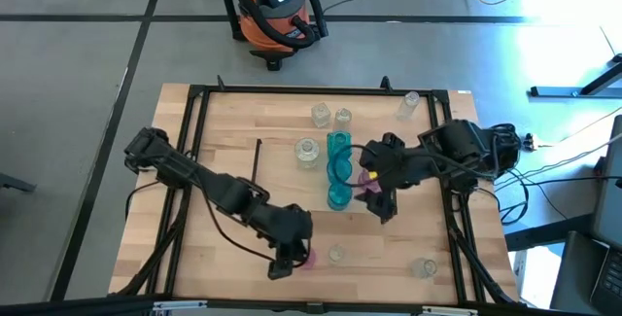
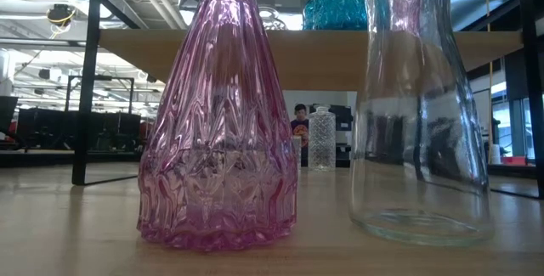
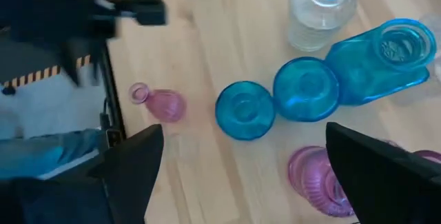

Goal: Sort vases onto shelf
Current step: Put the pink vase on the shelf

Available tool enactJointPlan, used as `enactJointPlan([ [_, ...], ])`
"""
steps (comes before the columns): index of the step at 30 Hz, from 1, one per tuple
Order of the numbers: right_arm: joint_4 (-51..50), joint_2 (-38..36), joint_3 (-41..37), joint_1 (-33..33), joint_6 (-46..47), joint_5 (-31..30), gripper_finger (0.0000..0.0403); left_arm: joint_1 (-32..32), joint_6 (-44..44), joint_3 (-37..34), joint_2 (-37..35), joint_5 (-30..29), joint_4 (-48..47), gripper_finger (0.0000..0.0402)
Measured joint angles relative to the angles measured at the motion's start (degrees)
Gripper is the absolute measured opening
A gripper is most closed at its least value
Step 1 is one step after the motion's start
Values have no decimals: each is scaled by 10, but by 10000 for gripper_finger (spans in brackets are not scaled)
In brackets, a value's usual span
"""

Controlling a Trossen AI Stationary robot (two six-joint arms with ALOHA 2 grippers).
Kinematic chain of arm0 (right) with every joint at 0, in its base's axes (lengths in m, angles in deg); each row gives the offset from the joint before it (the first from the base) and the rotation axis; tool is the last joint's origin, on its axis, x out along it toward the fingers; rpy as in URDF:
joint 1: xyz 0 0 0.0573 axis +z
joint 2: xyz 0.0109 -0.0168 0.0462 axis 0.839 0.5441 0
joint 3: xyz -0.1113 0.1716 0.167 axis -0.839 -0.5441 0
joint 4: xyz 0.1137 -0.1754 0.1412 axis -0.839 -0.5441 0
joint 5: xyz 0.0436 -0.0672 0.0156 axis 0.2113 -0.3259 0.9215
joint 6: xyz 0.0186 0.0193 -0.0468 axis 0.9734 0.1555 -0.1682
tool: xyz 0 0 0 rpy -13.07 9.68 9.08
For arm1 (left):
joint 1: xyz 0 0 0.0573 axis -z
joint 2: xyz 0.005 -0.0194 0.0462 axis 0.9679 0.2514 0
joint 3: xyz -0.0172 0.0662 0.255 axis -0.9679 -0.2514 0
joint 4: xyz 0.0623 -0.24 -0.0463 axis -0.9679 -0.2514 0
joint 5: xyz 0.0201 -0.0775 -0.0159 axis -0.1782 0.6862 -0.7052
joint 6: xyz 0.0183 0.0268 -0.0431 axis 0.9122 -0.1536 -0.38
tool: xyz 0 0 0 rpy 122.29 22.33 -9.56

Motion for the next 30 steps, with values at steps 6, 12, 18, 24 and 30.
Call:
enactJointPlan([
  [6,0,-6,0,40,0,-8,374,-8,-72,0,17,-22,-15,145],
  [12,0,-8,0,76,17,-51,374,-17,-117,0,20,-76,-131,151],
  [18,0,-8,0,85,23,-61,374,-21,-131,0,30,-68,-143,151],
  [24,0,-8,0,84,35,-62,374,-19,-146,0,57,-37,-132,150],
  [30,0,-8,0,84,36,-61,374,-16,-144,0,76,-15,-117,150],
])
